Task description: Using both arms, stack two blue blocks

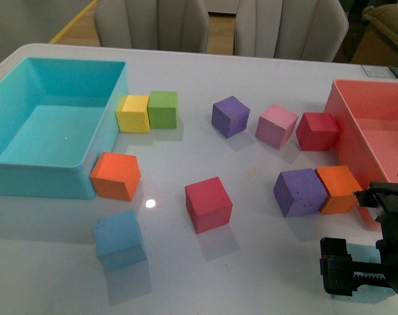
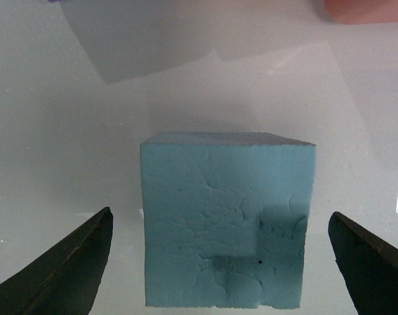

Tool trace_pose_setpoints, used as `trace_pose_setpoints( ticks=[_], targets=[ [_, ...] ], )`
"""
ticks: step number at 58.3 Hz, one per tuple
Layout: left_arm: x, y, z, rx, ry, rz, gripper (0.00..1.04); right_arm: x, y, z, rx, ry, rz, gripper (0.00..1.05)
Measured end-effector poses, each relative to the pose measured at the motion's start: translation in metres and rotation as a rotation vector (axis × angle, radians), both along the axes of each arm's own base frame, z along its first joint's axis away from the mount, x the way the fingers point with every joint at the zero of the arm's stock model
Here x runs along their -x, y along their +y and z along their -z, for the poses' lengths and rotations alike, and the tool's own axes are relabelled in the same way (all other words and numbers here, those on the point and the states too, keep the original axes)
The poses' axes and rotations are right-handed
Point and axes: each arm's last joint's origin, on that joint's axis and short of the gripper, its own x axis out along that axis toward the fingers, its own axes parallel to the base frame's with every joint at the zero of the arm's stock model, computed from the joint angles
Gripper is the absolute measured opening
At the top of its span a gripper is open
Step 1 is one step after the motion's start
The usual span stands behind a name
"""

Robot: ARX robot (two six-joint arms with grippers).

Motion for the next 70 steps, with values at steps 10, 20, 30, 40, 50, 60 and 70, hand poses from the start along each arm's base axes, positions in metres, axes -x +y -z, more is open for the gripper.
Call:
trace_pose_setpoints(
  ticks=[10, 20, 30, 40, 50, 60, 70],
  targets=[
    [0.0, 0.0, 0.0, 0.0, 0.0, 0.0, 0.96, 0.0, 0.004, 0.008, 0.018, 0.018, -0.011, 0.96],
    [0.0, 0.0, 0.0, 0.0, 0.0, 0.0, 0.96, 0.0, 0.006, 0.009, 0.027, 0.02, -0.014, 0.94],
    [0.0, 0.0, 0.0, 0.0, 0.0, 0.0, 0.96, 0.002, 0.005, 0.005, 0.02, 0.013, -0.018, 0.72],
    [0.0, 0.0, 0.0, 0.0, 0.0, 0.0, 0.96, 0.003, 0.002, -0.01, 0.006, -0.025, -0.029, 0.5],
    [0.0, 0.0, 0.0, 0.0, 0.0, 0.0, 0.96, 0.0, 0.002, -0.038, -0.016, -0.076, -0.044, 0.4],
    [0.0, 0.0, 0.0, 0.0, 0.0, 0.0, 0.96, -0.025, 0.024, -0.074, -0.047, -0.162, -0.085, 0.37],
    [0.0, 0.0, 0.0, 0.0, 0.0, 0.0, 0.96, -0.062, 0.07, -0.099, -0.102, -0.224, -0.141, 0.36]
  ],
)
